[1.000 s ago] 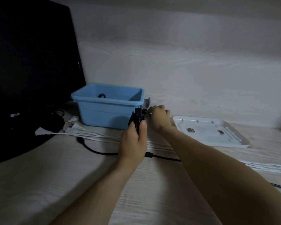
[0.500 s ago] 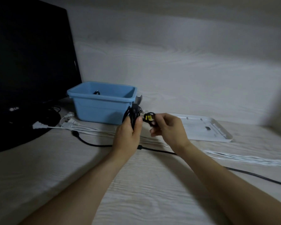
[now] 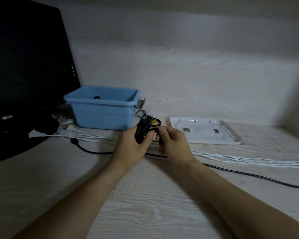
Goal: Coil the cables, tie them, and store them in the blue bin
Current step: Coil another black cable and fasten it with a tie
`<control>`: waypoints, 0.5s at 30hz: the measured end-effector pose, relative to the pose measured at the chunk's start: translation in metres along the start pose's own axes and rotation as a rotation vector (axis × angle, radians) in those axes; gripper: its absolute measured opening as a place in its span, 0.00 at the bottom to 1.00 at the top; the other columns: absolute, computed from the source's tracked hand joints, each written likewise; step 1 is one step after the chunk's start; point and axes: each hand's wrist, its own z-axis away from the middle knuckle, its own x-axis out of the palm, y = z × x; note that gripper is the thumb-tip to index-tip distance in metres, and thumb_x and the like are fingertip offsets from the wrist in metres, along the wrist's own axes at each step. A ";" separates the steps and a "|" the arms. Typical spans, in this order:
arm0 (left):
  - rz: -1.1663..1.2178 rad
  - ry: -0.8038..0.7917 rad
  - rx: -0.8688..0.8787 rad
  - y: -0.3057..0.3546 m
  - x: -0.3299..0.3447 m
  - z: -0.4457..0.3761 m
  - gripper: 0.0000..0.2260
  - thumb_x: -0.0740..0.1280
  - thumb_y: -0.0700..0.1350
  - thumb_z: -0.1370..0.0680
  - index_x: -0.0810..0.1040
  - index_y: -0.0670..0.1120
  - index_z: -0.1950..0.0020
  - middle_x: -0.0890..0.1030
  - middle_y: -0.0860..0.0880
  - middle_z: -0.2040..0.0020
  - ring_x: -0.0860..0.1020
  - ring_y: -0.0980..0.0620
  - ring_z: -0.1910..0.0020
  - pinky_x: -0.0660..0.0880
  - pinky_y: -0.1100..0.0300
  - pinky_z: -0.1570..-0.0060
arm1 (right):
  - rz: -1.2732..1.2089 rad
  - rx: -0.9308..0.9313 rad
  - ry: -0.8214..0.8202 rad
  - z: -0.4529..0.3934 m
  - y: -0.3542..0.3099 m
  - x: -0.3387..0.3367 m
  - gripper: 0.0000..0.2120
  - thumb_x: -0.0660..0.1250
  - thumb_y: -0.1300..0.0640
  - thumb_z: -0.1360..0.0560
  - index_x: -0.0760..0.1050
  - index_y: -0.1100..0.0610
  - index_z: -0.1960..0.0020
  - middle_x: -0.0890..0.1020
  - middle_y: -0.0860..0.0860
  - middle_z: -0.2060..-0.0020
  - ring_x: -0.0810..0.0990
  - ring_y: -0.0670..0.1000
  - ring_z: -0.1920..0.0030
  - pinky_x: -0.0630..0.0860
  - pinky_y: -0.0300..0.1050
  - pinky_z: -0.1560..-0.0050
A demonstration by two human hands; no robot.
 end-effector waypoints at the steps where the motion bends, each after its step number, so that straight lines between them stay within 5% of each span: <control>1: 0.001 0.005 0.009 0.002 0.000 0.001 0.12 0.69 0.55 0.24 0.79 0.49 0.63 0.79 0.57 0.69 0.76 0.59 0.69 0.73 0.59 0.67 | -0.044 0.050 -0.012 -0.001 -0.003 0.000 0.15 0.57 0.57 0.15 0.74 0.64 0.56 0.70 0.45 0.77 0.63 0.44 0.79 0.63 0.38 0.77; 5: -0.016 -0.035 0.032 0.005 0.000 0.005 0.14 0.68 0.54 0.24 0.74 0.48 0.65 0.70 0.57 0.73 0.68 0.58 0.72 0.65 0.59 0.70 | -0.075 0.116 -0.135 0.001 -0.011 -0.004 0.18 0.58 0.50 0.16 0.76 0.60 0.56 0.61 0.48 0.77 0.57 0.45 0.78 0.57 0.37 0.77; 8: 0.040 -0.020 0.002 0.004 -0.003 0.004 0.17 0.67 0.59 0.25 0.77 0.45 0.62 0.74 0.50 0.71 0.72 0.50 0.70 0.69 0.54 0.68 | 0.007 0.077 -0.216 0.003 -0.015 -0.011 0.17 0.61 0.46 0.19 0.75 0.57 0.60 0.60 0.49 0.75 0.56 0.47 0.77 0.57 0.38 0.76; 13: 0.034 -0.038 0.020 0.008 -0.004 0.006 0.15 0.66 0.58 0.25 0.79 0.47 0.62 0.75 0.51 0.72 0.72 0.53 0.71 0.69 0.55 0.70 | 0.265 0.068 -0.449 0.000 -0.037 -0.038 0.19 0.66 0.43 0.24 0.79 0.59 0.49 0.63 0.49 0.73 0.55 0.50 0.73 0.55 0.40 0.74; 15: 0.020 -0.046 0.018 0.008 -0.003 0.006 0.16 0.66 0.57 0.24 0.81 0.46 0.60 0.78 0.46 0.69 0.75 0.47 0.70 0.72 0.51 0.69 | 0.356 0.037 -0.477 -0.001 -0.046 -0.049 0.17 0.65 0.46 0.23 0.80 0.59 0.48 0.63 0.47 0.75 0.57 0.48 0.73 0.58 0.40 0.73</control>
